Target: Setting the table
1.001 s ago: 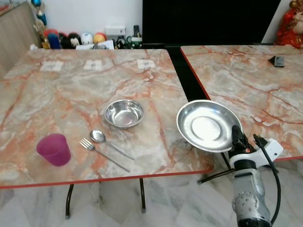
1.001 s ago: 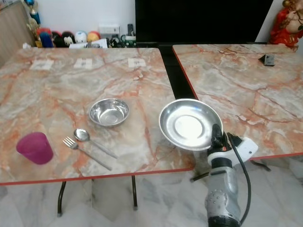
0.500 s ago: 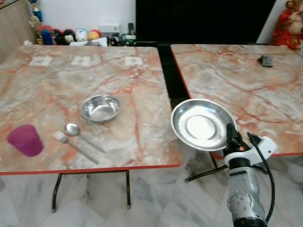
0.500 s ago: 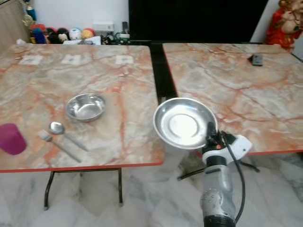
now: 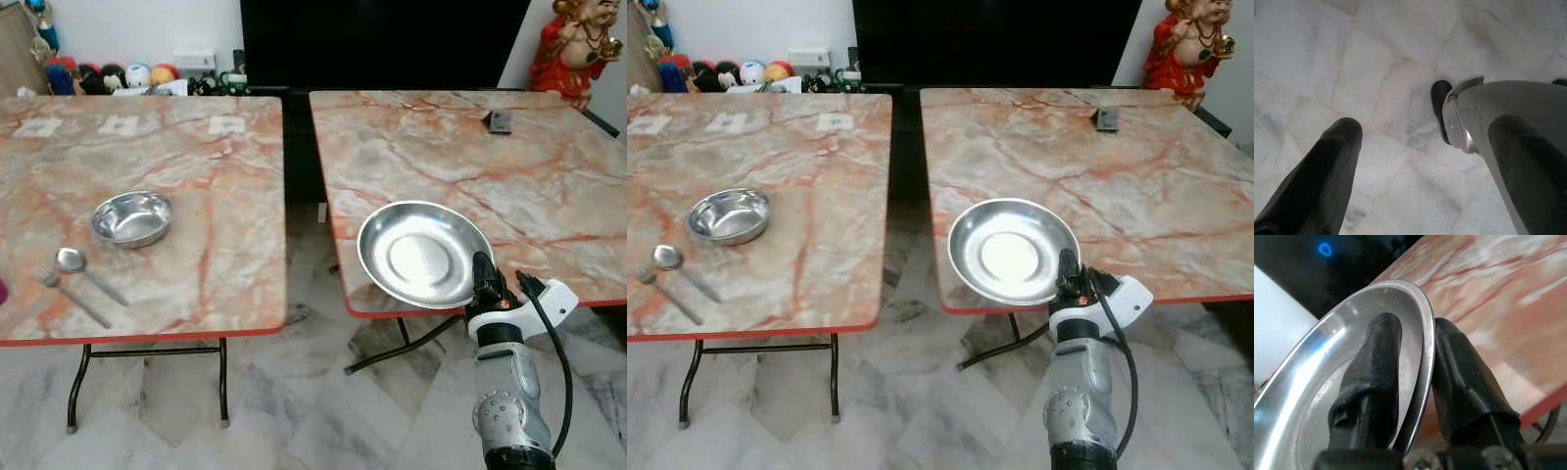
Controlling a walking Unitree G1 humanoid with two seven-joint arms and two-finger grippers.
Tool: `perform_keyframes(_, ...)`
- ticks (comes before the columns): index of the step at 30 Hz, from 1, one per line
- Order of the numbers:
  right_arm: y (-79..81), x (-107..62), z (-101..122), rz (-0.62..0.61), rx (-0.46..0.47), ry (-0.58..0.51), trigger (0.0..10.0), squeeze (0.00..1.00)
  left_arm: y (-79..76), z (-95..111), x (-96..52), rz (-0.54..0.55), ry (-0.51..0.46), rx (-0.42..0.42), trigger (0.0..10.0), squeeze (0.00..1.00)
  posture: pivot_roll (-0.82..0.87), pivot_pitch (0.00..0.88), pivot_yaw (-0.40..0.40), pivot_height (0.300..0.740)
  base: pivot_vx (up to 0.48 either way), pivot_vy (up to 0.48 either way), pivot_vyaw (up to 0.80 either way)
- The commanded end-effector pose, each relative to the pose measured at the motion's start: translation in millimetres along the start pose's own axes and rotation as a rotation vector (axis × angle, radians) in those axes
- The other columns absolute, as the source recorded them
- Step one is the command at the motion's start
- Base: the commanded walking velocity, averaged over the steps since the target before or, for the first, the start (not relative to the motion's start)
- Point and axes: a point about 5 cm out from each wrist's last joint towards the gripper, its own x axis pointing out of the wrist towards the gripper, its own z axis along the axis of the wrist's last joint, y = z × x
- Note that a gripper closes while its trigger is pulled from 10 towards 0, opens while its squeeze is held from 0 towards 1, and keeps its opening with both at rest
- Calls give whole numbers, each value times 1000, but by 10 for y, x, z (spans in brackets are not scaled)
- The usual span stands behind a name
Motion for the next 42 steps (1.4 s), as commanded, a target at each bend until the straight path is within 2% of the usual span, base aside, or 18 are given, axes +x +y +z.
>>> perform_keyframes(1, -45, 5, 85, -12, -11, -29, 10000, 0, -73, -76, -10, -27, 32, 13, 10000, 0, -10, 66, -28, 740, 0, -375, 0)
perform_keyframes(18, -106, 5, 86, -48, -14, -37, 10000, 0, -42, -49, -4, -24, 28, 17, 10000, 0, -9, 56, -27, 740, 0, -346, 0)
perform_keyframes(27, -155, -8, 104, -72, -18, -45, 10000, 0, -33, -42, -3, -19, 29, 17, 10000, 0, -4, 78, -32, 740, 0, 0, 0)
perform_keyframes(42, -148, 1, 89, -83, -21, -48, 10000, 0, -22, 20, 6, -23, -7, -10, 10000, 0, -1, 88, -32, 740, 62, 0, 0)
